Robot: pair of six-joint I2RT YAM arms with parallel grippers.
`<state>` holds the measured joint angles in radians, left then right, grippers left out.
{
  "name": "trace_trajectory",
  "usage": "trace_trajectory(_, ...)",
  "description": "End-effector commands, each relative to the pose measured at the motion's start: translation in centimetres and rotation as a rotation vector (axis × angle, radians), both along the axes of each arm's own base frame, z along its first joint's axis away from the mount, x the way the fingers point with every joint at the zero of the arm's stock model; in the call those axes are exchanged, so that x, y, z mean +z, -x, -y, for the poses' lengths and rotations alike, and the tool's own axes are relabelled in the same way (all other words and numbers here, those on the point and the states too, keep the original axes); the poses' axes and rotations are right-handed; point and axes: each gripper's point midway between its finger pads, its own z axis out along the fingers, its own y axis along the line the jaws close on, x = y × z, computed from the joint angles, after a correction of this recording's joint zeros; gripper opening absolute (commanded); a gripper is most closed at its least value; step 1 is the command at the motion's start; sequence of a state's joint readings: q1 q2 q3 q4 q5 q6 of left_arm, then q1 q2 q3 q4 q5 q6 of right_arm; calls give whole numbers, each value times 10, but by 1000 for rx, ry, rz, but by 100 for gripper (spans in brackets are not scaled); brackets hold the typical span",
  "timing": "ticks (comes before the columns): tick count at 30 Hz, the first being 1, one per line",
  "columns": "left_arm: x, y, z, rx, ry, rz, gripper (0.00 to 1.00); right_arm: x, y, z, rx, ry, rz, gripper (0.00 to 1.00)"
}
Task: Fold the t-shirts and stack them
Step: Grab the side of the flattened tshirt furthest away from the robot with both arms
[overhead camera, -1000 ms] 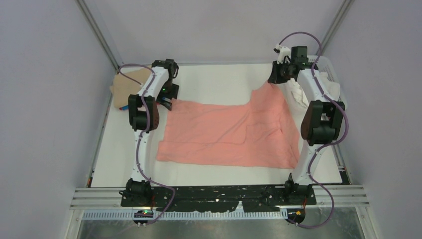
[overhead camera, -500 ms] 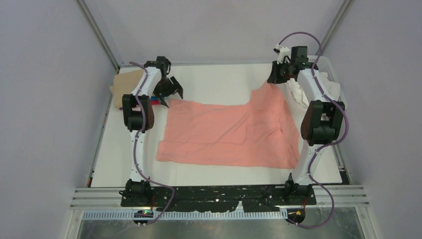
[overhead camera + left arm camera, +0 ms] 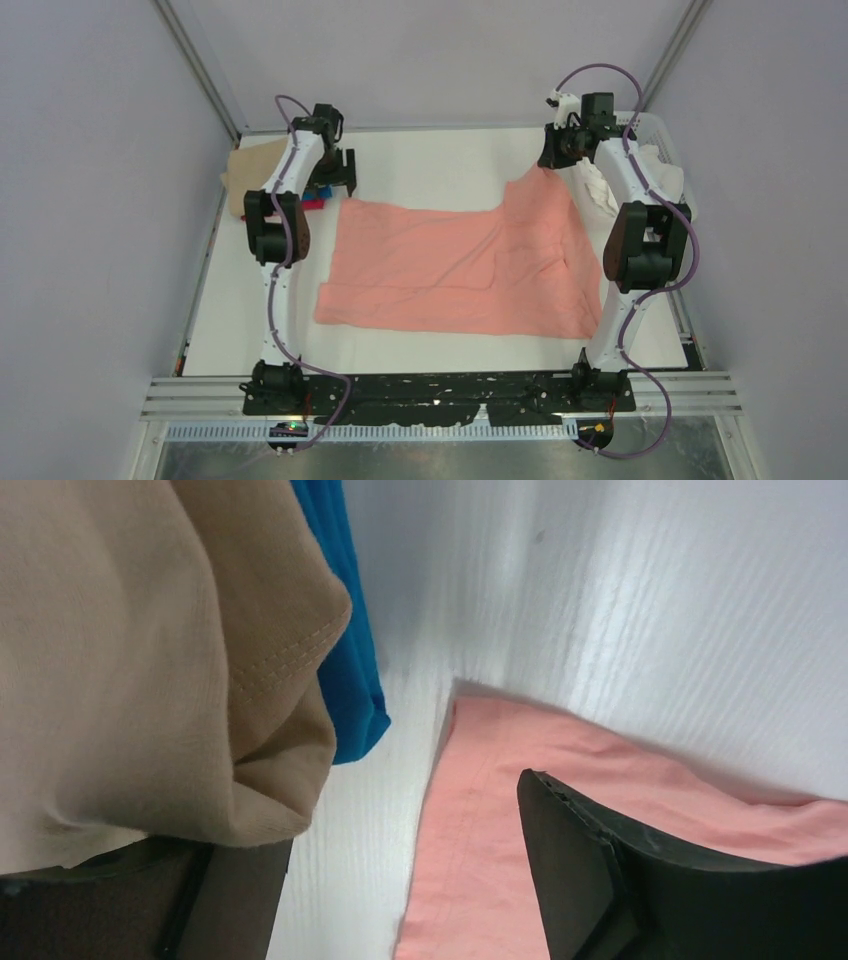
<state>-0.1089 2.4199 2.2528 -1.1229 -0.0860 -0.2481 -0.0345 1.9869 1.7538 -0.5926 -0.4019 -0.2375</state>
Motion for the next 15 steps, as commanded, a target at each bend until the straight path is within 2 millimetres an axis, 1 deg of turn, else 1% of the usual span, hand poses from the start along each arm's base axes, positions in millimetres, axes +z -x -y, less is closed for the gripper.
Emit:
trace_trajectory(1,7,-22,10,62,79,65,80,23,-4,2,-4,41,69,6)
trace_trajectory(2,2,-25,15,75,109,73,79,22,-4,2,-6,47,67,6)
trace_trajectory(3,1,-26,17,85,118,71,78,22,-5,2,-6,49,67,6)
trace_trajectory(5,1,-20,17,161,133,38,79,21,-5,2,-6,54,63,6)
trace_trajectory(7,-8,-16,31,215,213,22,79,20,-6,2,-5,53,62,6)
trace_trajectory(8,-11,-11,36,244,241,3,80,20,-5,1,-1,55,60,6)
trace_trajectory(13,-13,-6,44,292,205,42,80,21,-6,1,9,61,66,6)
trace_trajectory(14,-13,-8,39,316,183,47,80,21,-6,1,10,62,67,6)
trace_trajectory(15,-13,-9,39,331,180,44,80,22,-6,1,9,60,68,6)
